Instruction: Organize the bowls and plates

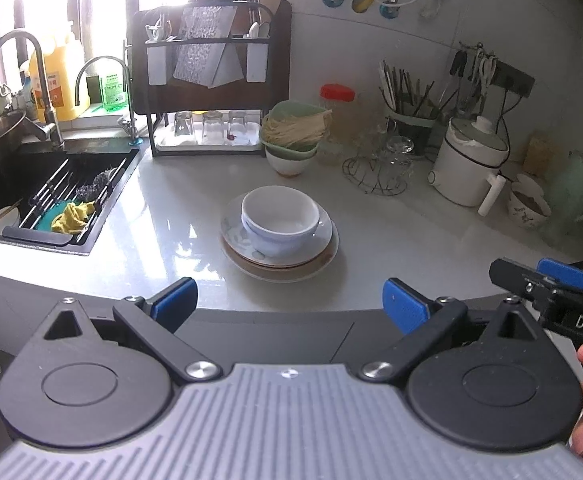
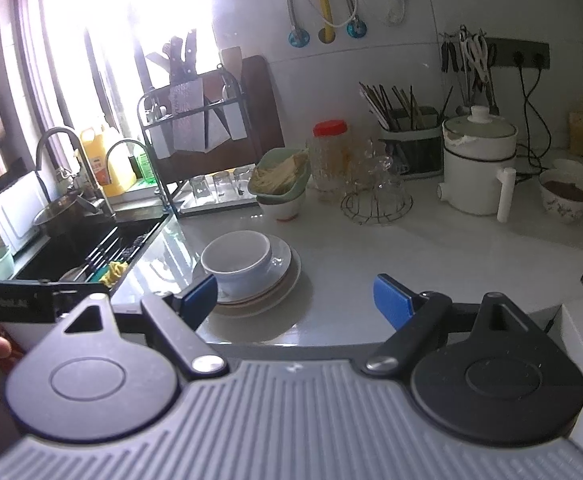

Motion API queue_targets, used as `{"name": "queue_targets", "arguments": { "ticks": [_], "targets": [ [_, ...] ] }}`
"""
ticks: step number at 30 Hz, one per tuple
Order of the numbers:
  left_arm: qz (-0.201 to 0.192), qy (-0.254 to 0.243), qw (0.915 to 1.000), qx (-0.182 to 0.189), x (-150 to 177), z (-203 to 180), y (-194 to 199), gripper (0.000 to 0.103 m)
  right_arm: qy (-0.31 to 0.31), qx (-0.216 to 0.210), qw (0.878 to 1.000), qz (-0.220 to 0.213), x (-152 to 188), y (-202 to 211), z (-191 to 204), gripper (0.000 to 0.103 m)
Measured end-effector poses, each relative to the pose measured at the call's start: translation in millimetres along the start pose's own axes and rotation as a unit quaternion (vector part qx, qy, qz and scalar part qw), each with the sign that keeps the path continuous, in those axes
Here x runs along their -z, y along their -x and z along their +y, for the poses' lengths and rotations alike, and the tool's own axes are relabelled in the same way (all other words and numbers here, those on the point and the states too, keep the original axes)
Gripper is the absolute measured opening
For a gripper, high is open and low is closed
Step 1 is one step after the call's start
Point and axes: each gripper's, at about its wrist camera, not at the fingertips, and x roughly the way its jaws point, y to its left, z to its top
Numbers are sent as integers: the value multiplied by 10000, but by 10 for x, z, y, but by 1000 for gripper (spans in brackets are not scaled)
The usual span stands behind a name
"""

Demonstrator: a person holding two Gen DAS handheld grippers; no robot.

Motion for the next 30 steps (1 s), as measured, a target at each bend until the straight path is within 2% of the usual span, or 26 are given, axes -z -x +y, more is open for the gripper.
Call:
{"name": "queue_targets", "arguments": {
  "ticks": [30],
  "targets": [
    [84,4,10000,-27,39,-21,-74,101,-38,81,10000,20,80,39,-42,86]
  ]
}}
